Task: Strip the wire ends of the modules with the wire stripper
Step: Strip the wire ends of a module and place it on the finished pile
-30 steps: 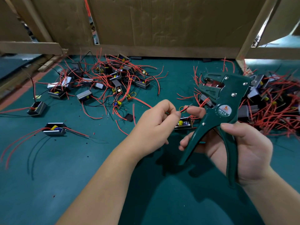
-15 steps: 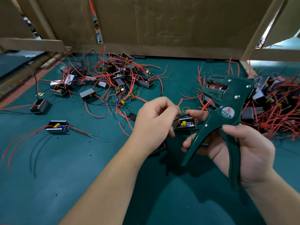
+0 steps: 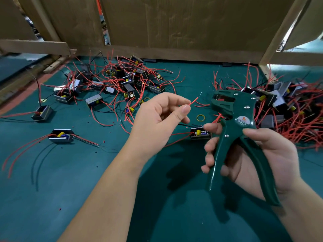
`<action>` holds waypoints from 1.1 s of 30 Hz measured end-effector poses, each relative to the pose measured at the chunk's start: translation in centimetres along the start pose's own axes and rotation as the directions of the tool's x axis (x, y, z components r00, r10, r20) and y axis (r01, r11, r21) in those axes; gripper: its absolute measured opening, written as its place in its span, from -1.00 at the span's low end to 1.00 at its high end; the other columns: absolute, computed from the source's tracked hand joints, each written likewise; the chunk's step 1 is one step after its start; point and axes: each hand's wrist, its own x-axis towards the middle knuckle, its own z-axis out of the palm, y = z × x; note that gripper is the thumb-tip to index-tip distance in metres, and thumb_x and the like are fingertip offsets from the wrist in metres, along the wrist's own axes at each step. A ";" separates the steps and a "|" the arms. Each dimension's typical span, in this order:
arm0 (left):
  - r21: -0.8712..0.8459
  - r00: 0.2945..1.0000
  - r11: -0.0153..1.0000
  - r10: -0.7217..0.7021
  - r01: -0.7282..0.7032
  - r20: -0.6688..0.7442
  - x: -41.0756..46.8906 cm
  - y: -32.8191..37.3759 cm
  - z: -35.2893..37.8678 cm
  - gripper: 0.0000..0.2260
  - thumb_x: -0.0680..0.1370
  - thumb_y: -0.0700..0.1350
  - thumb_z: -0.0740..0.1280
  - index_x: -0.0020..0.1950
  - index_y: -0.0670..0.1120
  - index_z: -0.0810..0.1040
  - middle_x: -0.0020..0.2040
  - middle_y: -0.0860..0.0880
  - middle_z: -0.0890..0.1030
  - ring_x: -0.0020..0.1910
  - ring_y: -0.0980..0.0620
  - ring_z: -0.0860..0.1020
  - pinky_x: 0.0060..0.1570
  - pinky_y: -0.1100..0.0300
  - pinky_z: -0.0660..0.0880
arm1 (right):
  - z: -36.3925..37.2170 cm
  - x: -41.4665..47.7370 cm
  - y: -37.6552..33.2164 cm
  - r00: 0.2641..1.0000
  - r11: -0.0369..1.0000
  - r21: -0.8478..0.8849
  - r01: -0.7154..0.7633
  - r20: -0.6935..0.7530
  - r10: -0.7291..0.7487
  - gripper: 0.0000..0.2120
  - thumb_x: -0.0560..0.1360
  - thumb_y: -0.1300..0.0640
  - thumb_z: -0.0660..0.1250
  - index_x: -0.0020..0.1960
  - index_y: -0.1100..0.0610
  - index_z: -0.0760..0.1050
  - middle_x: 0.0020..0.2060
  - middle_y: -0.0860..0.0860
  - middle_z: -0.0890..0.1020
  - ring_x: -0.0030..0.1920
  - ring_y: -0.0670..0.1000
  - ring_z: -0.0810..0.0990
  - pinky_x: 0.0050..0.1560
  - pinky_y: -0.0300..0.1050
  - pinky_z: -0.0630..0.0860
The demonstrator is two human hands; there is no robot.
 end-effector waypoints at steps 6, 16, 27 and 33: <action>0.122 0.999 0.991 0.044 -0.045 0.015 0.0 -0.2 -0.3 -0.88 0.55 -0.21 0.33 -0.10 0.00 0.57 -0.30 0.12 0.54 -0.32 0.14 0.45 -0.28 0.20 0.41 | 0.5 0.1 0.2 0.972 0.984 0.092 -0.151 0.194 0.131 -0.48 0.42 0.10 0.34 0.25 0.42 0.42 -0.11 0.38 0.57 -0.15 0.32 0.59 -0.02 0.26 0.53; 0.199 0.996 0.976 0.082 -0.084 0.020 0.1 -0.5 -0.1 -0.91 0.55 -0.17 0.30 -0.07 0.02 0.54 -0.24 0.12 0.51 -0.28 0.26 0.42 -0.17 0.43 0.34 | 0.7 -0.2 0.9 0.983 0.982 -0.086 -0.170 0.058 0.176 -0.61 0.31 -0.04 0.48 -0.06 0.24 0.55 -0.27 0.28 0.58 -0.26 0.26 0.60 -0.14 0.19 0.55; 0.235 0.996 0.968 0.086 -0.091 0.030 -0.1 -0.6 0.0 -0.90 0.54 -0.12 0.31 -0.12 0.09 0.52 -0.28 0.15 0.51 -0.30 0.29 0.44 -0.20 0.47 0.33 | 1.0 -0.1 1.3 0.989 0.975 -0.166 -0.147 -0.036 0.144 -0.50 0.26 -0.22 0.50 -0.14 0.22 0.55 -0.33 0.26 0.56 -0.34 0.24 0.59 -0.23 0.16 0.56; 0.234 0.996 0.968 0.089 -0.091 0.018 0.0 -0.7 0.0 -0.94 0.53 -0.12 0.32 -0.11 0.04 0.54 -0.29 0.16 0.51 -0.31 0.30 0.44 -0.23 0.49 0.32 | 1.0 -0.1 1.5 0.990 0.971 -0.196 -0.135 -0.076 0.122 -0.45 0.26 -0.32 0.43 -0.19 0.20 0.55 -0.38 0.24 0.54 -0.39 0.22 0.57 -0.30 0.14 0.55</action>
